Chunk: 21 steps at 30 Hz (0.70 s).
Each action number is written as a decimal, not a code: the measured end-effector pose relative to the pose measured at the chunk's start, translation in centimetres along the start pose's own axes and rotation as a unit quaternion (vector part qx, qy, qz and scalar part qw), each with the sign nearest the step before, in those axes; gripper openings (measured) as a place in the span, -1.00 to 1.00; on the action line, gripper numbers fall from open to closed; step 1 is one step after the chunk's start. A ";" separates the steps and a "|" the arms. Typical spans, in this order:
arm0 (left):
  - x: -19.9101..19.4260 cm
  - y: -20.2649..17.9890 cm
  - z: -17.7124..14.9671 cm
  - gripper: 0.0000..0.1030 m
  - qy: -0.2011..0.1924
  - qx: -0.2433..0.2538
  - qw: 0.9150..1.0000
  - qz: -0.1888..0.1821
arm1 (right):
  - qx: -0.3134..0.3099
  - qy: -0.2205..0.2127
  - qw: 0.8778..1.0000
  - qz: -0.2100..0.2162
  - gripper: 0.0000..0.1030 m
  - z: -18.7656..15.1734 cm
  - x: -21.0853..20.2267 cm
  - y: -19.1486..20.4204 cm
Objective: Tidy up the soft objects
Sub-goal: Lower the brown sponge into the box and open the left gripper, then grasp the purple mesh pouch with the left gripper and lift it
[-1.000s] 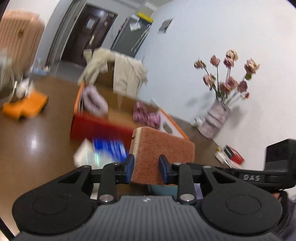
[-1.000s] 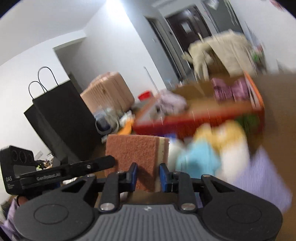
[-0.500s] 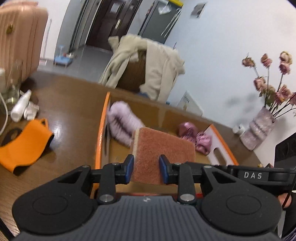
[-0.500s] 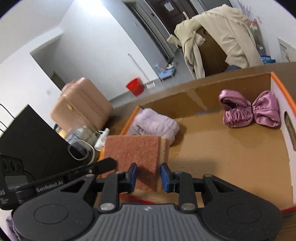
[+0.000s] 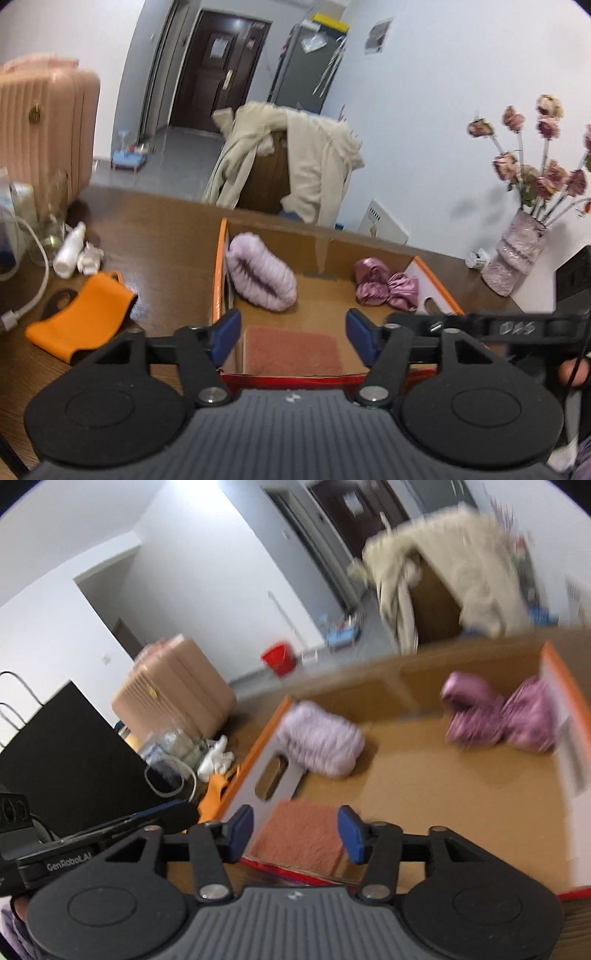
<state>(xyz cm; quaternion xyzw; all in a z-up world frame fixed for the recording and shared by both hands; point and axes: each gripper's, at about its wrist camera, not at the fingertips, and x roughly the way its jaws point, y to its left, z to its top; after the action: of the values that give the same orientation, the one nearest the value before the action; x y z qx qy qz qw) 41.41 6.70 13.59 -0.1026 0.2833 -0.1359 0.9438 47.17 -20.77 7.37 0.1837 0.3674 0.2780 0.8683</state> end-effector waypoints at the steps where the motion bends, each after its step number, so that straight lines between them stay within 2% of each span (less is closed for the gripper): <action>1: -0.8 -0.5 0.0 0.36 -0.007 0.010 1.000 0.000 | -0.012 -0.017 1.000 -0.011 0.16 0.0 -1.7 0.2; 3: -2.5 -1.7 -0.3 0.58 -0.020 0.028 0.999 -0.004 | -0.036 -0.047 0.998 -0.034 0.28 -0.3 -4.9 0.6; 6: -4.9 -3.4 -1.7 0.75 -0.038 0.047 0.998 -0.013 | -0.073 -0.094 0.990 -0.080 0.49 -1.8 -9.5 0.9; 9: -6.7 -4.9 -4.0 0.83 -0.038 0.068 0.997 -0.021 | -0.099 -0.117 0.982 -0.111 0.51 -4.3 -12.4 0.6; 13: -7.9 -6.5 -7.8 0.84 -0.016 0.086 0.996 -0.021 | -0.119 -0.109 0.979 -0.121 0.51 -7.7 -14.2 -0.3; 17: -7.7 -7.6 -11.6 0.84 0.027 0.058 0.997 -0.048 | -0.123 -0.094 0.980 -0.127 0.51 -10.8 -14.9 -1.7; 21: -6.8 -10.4 -14.7 0.85 0.057 0.077 0.990 -0.099 | -0.115 -0.055 0.989 -0.071 0.51 -13.2 -15.2 -4.2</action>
<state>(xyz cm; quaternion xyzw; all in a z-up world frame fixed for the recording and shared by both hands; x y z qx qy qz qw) 25.62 -2.62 7.84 -0.0489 0.3136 -0.2558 0.9132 30.09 -31.87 4.55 0.0713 0.2972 0.2452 0.9200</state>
